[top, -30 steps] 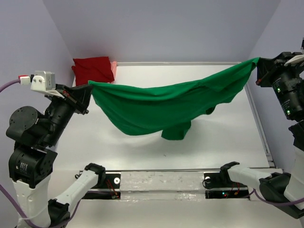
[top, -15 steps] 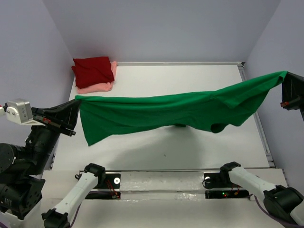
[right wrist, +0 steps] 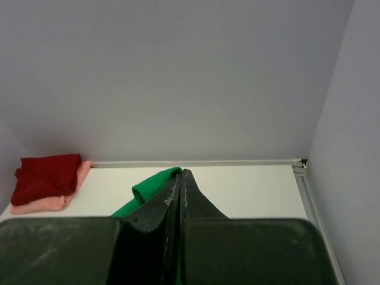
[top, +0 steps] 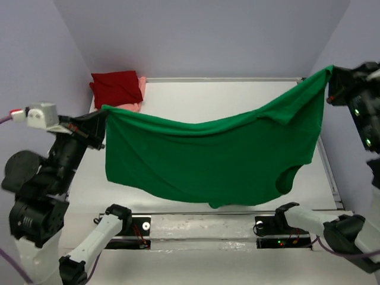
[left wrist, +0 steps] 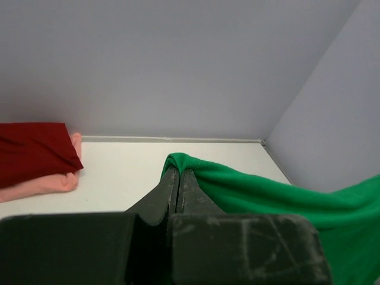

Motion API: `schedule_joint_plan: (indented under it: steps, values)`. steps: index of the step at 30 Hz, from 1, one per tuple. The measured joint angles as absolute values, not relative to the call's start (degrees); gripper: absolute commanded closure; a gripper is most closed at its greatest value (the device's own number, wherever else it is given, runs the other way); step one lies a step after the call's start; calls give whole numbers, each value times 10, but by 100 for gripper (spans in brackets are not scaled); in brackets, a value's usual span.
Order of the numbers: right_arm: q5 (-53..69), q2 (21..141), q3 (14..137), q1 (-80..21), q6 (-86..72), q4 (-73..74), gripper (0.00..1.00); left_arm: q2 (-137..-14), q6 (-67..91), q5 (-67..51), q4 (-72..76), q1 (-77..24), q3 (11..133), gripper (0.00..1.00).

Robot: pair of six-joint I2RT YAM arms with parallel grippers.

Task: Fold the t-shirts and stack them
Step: Flatten out the tshirt

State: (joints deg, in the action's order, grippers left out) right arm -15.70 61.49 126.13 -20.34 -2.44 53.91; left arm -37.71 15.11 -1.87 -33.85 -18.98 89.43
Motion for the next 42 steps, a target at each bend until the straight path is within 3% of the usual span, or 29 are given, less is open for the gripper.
schedule_joint_plan:
  steps: [5, 8, 15, 21, 27, 28, 29, 30, 31, 32, 33, 35, 42]
  values:
    - [-171, 782, 1278, -203, -14, 496, 100, -481, 149, 24, -260, -190, 832, 100]
    - [-178, 906, 1305, -203, 1, 484, 100, -620, 153, 38, -203, -184, 791, 100]
    - [-156, 1202, 1380, -168, 28, 477, 100, -956, 154, 16, -136, -148, 826, 100]
    - [-143, 1267, 1379, -133, 44, 471, 100, -1099, 151, -18, -130, -102, 905, 100]
    - [-124, 1265, 1375, -99, 52, 425, 100, -1138, 143, -19, -121, -80, 987, 100]
    - [-119, 1265, 1373, -94, 52, 420, 88, -1146, 142, -21, -116, -79, 1001, 100]
    - [-113, 1269, 1373, -88, 52, 416, 57, -1155, 142, -26, -113, -78, 1014, 99]
    - [-108, 1272, 1373, -83, 52, 411, 49, -1167, 142, -29, -106, -77, 1027, 72]
    - [-103, 1279, 1373, -77, 51, 406, 27, -1175, 142, -29, -105, -77, 1033, 55]
    - [-101, 1287, 1373, -72, 53, 400, 17, -1186, 138, -27, -104, -77, 1040, 42]
    - [-100, 1294, 1375, -68, 51, 398, 3, -1197, 143, -26, -104, -77, 1046, 20]
    - [-91, 1317, 1375, -58, 55, 394, 0, -1216, 147, -19, -106, -75, 1056, 1]
    - [-81, 1339, 1360, -43, 50, 399, 0, -1265, 147, 12, -136, -67, 1103, 1]
